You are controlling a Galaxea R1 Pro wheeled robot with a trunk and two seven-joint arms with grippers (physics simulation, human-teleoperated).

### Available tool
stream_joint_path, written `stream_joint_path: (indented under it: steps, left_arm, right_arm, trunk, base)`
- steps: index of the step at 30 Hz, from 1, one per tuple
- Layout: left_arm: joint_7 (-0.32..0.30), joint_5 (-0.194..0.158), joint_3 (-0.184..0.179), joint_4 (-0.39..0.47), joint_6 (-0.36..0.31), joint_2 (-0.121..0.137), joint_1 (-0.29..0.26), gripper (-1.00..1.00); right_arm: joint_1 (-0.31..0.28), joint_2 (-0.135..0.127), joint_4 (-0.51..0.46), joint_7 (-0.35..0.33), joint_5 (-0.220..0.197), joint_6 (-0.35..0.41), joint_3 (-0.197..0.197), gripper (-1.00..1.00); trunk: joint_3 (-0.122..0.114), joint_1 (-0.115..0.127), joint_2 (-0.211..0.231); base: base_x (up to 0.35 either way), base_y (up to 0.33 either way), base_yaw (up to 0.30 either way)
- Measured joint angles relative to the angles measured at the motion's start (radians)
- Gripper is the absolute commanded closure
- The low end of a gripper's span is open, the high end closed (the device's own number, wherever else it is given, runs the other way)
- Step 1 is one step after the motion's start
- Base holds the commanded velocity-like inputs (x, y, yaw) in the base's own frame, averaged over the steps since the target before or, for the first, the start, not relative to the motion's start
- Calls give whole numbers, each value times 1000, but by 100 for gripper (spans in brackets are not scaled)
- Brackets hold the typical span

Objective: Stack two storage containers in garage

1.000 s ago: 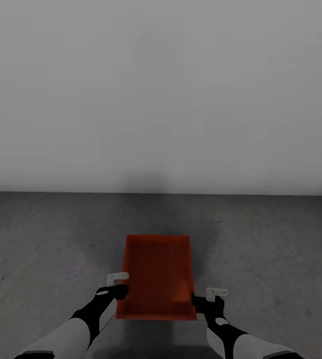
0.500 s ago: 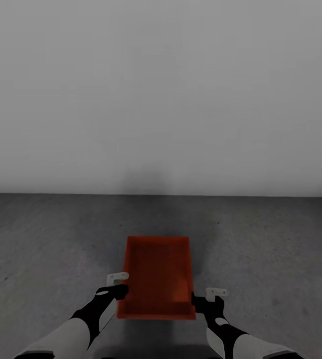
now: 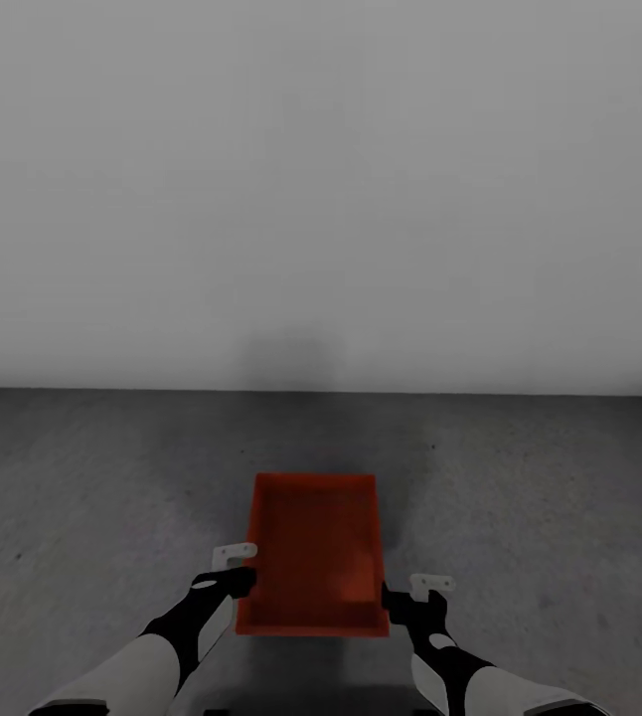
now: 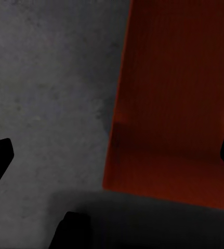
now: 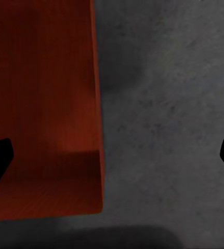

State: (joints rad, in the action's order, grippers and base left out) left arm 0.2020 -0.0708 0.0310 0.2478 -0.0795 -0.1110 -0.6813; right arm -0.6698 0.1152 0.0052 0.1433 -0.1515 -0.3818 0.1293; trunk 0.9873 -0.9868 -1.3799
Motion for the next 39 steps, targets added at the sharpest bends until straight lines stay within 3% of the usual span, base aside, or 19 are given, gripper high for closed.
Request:
stream_joint_path:
  steps: [39]
  left_arm:
    - [1, 0, 1, 1, 0, 1, 0, -100]
  right_arm:
    - [0, 1, 0, 0, -1, 0, 0, -100]
  trunk:
    - [-122, 150, 273]
  base:
    - [0, 0, 0]
